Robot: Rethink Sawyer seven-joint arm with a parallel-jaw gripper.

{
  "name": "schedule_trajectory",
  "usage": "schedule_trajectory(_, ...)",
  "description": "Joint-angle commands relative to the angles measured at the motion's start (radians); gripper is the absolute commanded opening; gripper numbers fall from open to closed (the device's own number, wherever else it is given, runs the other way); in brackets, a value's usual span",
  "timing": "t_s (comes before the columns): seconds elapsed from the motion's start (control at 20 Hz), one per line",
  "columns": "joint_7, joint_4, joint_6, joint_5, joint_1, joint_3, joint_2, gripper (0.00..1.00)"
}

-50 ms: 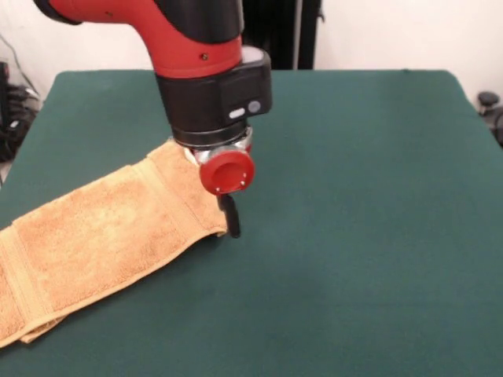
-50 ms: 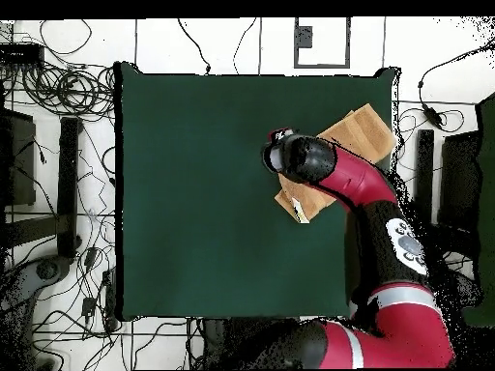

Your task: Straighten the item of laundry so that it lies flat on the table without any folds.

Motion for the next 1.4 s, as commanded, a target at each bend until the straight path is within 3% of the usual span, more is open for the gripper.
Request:
schedule_trajectory(0.05, 0.142, -0.047, 0.184, 0.025, 0.086, -0.054, 0.017, 1.00)
schedule_trajectory(0.4, 0.203, -0.099, 0.201, 0.016, 0.143, -0.174, 0.020, 1.00)
schedule_trajectory(0.7, 0.217, -0.144, 0.185, 0.041, 0.161, -0.214, 0.024, 1.00)
schedule_trajectory(1.4, 0.144, -0.088, 0.103, 0.114, 0.113, -0.138, 0.103, 1.00)
